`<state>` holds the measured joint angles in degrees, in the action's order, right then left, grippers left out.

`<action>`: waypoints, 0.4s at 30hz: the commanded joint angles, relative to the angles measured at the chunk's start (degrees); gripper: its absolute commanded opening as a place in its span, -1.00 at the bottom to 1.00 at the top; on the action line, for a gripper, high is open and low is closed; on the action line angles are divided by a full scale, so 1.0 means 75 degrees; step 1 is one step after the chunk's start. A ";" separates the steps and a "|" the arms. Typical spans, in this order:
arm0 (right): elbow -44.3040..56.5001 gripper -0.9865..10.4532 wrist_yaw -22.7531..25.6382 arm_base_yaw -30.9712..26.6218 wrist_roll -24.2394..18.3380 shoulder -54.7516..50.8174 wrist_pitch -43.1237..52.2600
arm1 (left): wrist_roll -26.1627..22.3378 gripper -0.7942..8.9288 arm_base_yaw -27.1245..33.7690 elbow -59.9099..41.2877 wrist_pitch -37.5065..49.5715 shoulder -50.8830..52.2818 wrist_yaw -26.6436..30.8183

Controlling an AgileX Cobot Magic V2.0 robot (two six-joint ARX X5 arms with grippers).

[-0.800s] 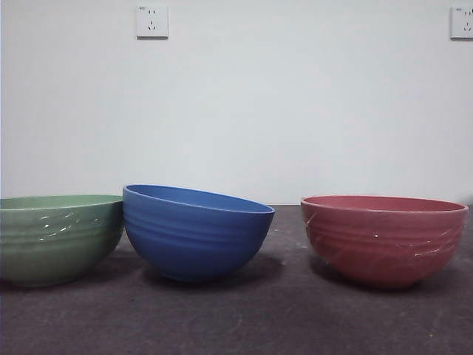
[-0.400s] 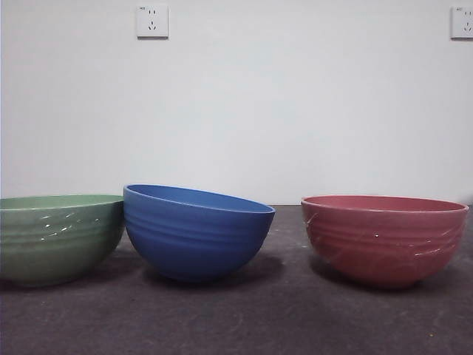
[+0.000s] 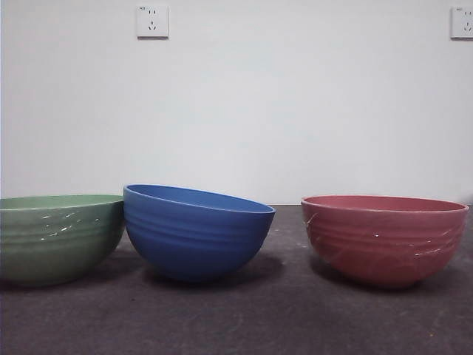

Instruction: Pick up the green bowl on the top,put the green bowl on the left,pick up the red bowl in the middle,put the red bowl on the right

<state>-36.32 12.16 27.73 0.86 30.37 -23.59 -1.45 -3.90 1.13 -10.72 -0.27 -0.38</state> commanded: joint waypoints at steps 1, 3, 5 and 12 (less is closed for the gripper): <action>0.0020 -0.86 0.0023 -0.0003 0.0082 -0.0006 0.0047 | 0.0050 -0.84 0.0026 -0.0117 0.0006 0.0012 0.0017; 0.0020 -0.86 0.0023 -0.0003 0.0082 -0.0006 0.0047 | 0.0050 -0.84 0.0026 -0.0117 0.0006 0.0012 0.0020; 0.0020 -0.86 0.0023 -0.0003 0.0082 -0.0006 0.0044 | 0.0050 -0.84 0.0026 -0.0117 0.0006 0.0012 0.0020; 0.0073 -0.86 0.0017 -0.0096 -0.0361 -0.0440 -0.0254 | 0.0050 -0.84 0.0026 -0.0117 0.0006 0.0012 0.0017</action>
<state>-36.29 12.14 27.31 -0.58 28.80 -25.15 -1.45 -3.88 1.13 -10.72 -0.27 -0.40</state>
